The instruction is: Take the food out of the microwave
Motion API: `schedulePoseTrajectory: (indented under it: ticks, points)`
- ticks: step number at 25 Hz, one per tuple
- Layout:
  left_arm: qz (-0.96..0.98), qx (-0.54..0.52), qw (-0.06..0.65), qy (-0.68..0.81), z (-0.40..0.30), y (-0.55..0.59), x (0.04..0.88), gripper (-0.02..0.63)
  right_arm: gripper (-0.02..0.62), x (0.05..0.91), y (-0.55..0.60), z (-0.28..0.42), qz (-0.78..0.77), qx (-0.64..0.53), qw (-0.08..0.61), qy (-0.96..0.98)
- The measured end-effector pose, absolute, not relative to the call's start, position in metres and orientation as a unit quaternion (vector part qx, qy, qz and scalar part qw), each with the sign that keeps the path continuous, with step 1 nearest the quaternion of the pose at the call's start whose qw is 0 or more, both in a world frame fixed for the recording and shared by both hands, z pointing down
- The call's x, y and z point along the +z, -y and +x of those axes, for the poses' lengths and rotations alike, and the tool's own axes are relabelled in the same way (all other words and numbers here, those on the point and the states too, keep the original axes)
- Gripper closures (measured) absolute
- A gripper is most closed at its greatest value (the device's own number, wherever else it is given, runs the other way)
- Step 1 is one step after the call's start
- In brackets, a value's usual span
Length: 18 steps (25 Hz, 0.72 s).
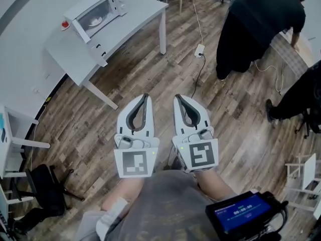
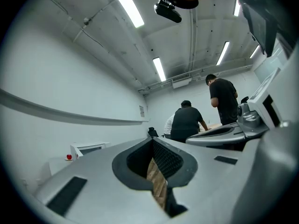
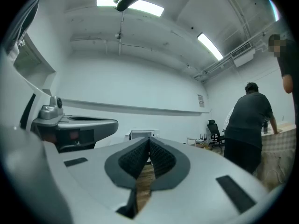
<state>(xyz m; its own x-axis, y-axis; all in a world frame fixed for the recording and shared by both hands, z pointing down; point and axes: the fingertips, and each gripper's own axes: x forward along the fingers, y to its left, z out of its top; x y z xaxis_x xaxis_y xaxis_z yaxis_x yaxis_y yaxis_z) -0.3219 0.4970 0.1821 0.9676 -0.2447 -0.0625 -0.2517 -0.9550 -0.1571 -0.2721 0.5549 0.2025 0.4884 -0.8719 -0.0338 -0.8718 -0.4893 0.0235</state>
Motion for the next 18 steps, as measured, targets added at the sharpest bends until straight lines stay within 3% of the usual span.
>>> schedulePoseTrajectory:
  ticks: [18]
  points:
    - [-0.985,0.004,0.06,-0.163,-0.272,-0.49,0.215,0.598,0.588,0.232,-0.549,-0.219,0.834,0.008,0.006,0.552]
